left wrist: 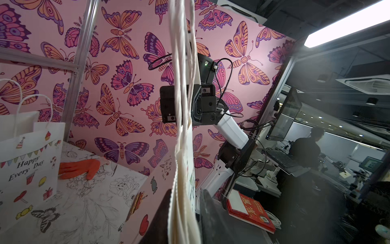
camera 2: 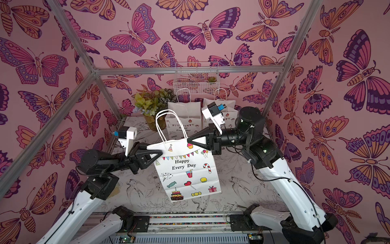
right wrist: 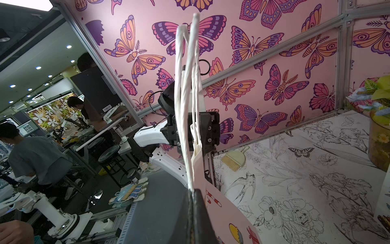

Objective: Put away the paper bag
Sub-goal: Press the paper bag.

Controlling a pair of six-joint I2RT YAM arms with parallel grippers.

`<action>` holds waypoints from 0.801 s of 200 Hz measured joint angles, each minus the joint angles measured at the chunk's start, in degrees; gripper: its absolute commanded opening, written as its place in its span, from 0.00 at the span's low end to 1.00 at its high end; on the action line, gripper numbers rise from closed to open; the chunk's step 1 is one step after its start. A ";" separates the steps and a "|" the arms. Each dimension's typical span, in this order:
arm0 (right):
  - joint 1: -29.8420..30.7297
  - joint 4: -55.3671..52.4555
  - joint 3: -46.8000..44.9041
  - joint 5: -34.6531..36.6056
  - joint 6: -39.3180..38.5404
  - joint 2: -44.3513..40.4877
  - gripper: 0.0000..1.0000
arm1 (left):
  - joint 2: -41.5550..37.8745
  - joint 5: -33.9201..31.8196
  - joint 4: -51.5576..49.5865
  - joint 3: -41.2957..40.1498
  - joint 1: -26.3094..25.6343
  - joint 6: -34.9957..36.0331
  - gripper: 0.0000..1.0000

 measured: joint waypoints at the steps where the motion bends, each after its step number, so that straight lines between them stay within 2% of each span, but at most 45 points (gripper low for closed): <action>1: 0.00 0.00 0.00 0.00 0.04 -0.02 0.03 | 0.00 0.00 0.09 -0.04 0.00 -0.15 0.09; 11: 0.00 -0.02 0.00 0.02 0.42 -0.15 0.14 | 0.04 -0.20 0.20 -0.09 0.00 -0.48 0.03; 35: 0.00 0.07 -0.96 0.04 0.76 -0.70 0.47 | 0.04 -0.31 1.14 -0.33 0.00 -1.01 0.00; 43: -0.04 0.04 -1.86 0.02 0.96 -1.29 0.51 | 0.04 -0.22 1.33 -0.39 -0.02 -1.09 0.00; 67: -0.07 -0.72 -4.48 0.11 0.39 -3.61 0.55 | 0.04 -0.09 1.38 -0.72 -0.24 -1.27 0.00; 103: -0.07 -3.28 -5.46 0.09 -1.09 -6.03 0.54 | 0.09 0.92 1.97 -0.81 -0.52 -2.19 0.00; 114: -0.07 -4.22 -5.46 0.00 -1.75 -6.43 0.51 | 0.09 0.44 3.17 -0.85 -0.46 -2.73 0.00; 141: -0.07 -6.69 -5.46 0.02 -3.37 -6.60 0.20 | 0.07 -0.11 5.27 -0.85 -0.37 -4.02 0.00; 160: -0.11 -7.39 -5.44 0.13 -4.22 -6.38 0.07 | 0.09 0.04 5.95 -0.85 -0.37 -4.44 0.00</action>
